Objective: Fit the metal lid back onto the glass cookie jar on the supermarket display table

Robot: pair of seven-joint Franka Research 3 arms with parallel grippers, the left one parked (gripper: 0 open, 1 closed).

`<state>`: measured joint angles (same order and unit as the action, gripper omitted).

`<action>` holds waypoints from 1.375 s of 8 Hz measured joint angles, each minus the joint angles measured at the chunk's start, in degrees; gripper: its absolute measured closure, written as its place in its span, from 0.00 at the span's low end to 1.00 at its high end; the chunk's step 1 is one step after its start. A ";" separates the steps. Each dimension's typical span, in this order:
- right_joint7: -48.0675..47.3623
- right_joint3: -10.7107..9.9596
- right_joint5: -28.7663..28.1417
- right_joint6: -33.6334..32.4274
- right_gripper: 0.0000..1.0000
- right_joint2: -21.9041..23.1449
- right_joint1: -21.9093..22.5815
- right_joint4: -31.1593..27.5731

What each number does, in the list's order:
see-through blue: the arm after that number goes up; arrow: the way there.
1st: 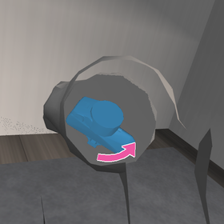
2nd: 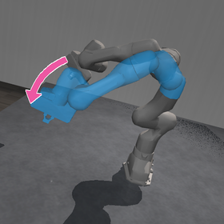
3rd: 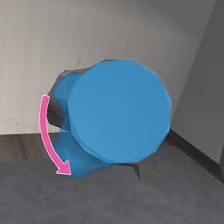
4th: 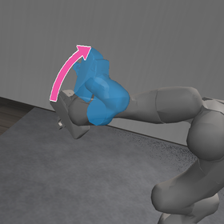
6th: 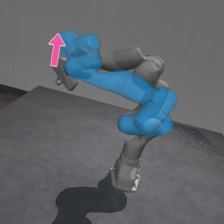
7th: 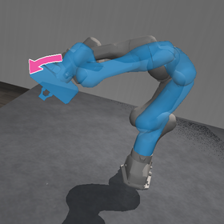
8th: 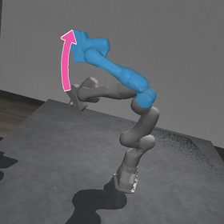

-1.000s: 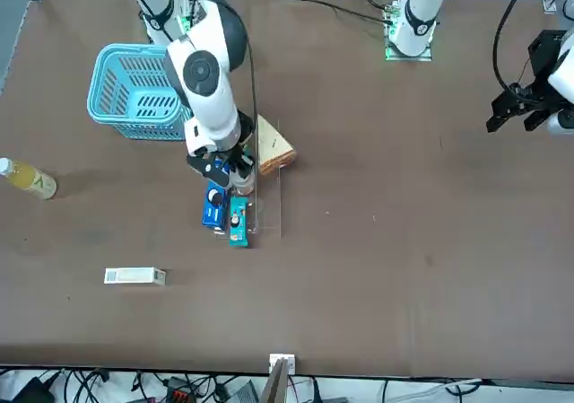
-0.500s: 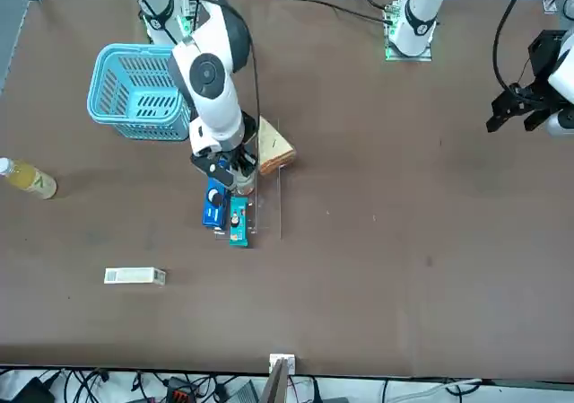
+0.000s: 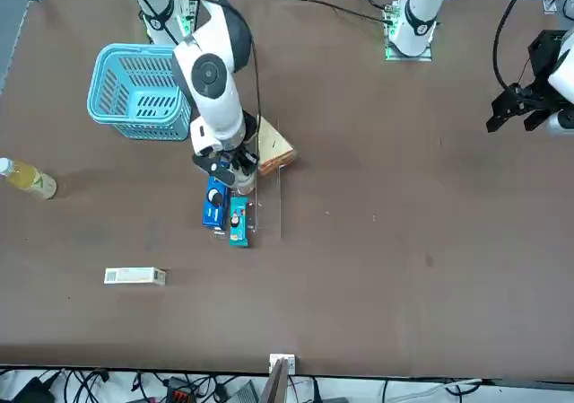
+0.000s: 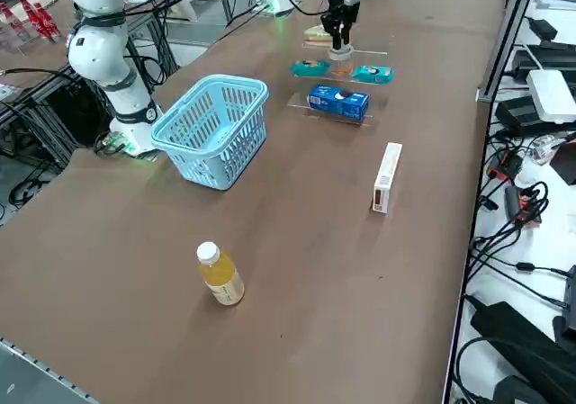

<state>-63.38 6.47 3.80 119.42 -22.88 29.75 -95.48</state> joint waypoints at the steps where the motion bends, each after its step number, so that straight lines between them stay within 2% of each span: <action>1: 0.00 -0.09 0.04 0.16 0.74 0.00 -0.01 0.00; 11: 0.00 -0.13 0.31 0.77 0.74 -0.79 0.04 -0.09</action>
<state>-63.38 6.34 4.11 120.19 -23.67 29.79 -95.57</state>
